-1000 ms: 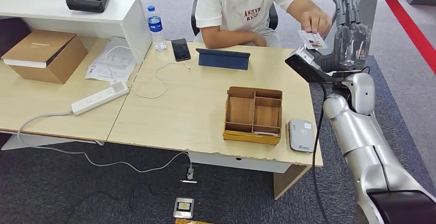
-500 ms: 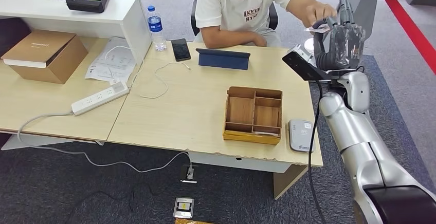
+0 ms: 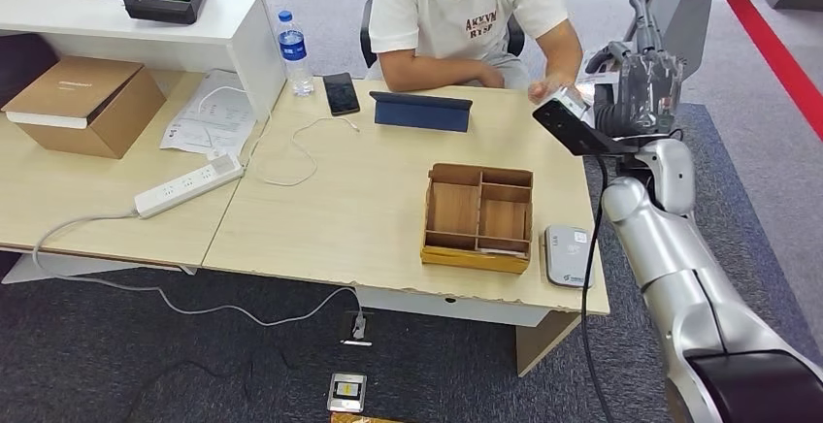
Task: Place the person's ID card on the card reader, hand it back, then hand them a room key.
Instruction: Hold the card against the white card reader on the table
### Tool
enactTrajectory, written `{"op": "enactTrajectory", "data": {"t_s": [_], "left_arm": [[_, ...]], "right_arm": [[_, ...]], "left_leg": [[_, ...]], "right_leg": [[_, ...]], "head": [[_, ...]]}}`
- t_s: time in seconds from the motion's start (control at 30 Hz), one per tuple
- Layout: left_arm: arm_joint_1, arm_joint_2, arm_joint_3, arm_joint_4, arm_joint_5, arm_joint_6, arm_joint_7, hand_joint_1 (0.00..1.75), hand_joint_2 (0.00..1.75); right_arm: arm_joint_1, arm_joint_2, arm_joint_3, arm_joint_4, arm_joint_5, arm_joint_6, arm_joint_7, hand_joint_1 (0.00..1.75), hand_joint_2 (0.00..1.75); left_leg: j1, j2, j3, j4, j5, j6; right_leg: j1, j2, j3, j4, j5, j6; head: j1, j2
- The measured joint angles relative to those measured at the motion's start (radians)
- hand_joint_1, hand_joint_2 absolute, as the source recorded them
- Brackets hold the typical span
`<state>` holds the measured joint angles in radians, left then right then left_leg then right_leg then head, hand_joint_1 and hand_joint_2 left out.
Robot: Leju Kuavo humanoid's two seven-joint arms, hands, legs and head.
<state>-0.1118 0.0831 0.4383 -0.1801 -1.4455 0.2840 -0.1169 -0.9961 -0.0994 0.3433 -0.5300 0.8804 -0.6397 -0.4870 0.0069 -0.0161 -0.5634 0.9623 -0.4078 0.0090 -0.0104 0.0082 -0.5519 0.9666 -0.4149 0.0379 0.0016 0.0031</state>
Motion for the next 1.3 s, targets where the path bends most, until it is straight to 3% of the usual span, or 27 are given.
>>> {"op": "enactTrajectory", "data": {"t_s": [0.37,0.73,1.0,1.3], "left_arm": [[0.005,0.001,0.001,0.000,0.044,-0.016,0.017,0.00,0.00],[0.007,0.008,0.002,0.000,0.051,-0.016,0.023,0.00,0.00],[0.006,0.008,0.002,0.000,0.048,-0.009,0.015,0.00,0.00],[0.005,0.008,0.002,0.000,0.046,-0.006,0.015,0.00,0.00]], "right_arm": [[0.141,-0.134,0.008,-0.107,-0.085,0.140,0.062,1.75,1.75],[0.272,-0.274,0.008,-0.115,-0.131,0.167,0.077,1.75,1.75],[0.324,-0.302,0.009,-0.115,-0.108,0.218,0.104,1.75,1.75],[0.333,-0.277,0.019,-0.101,-0.065,0.270,0.119,1.75,1.75]], "left_leg": [[0.000,0.000,0.000,0.001,0.000,0.001],[0.000,-0.001,0.000,0.000,-0.001,0.000],[0.000,-0.001,0.000,0.000,-0.001,0.000],[0.000,-0.001,-0.001,0.000,-0.001,0.000]], "right_leg": [[-0.001,0.000,0.000,-0.001,0.000,0.000],[0.000,0.000,0.000,-0.001,0.000,0.000],[0.000,0.000,0.000,-0.001,0.000,0.000],[0.000,0.000,0.000,-0.001,0.000,0.000]], "head": [[0.000,0.000],[0.000,0.000],[0.000,0.000],[0.000,0.000]]}}
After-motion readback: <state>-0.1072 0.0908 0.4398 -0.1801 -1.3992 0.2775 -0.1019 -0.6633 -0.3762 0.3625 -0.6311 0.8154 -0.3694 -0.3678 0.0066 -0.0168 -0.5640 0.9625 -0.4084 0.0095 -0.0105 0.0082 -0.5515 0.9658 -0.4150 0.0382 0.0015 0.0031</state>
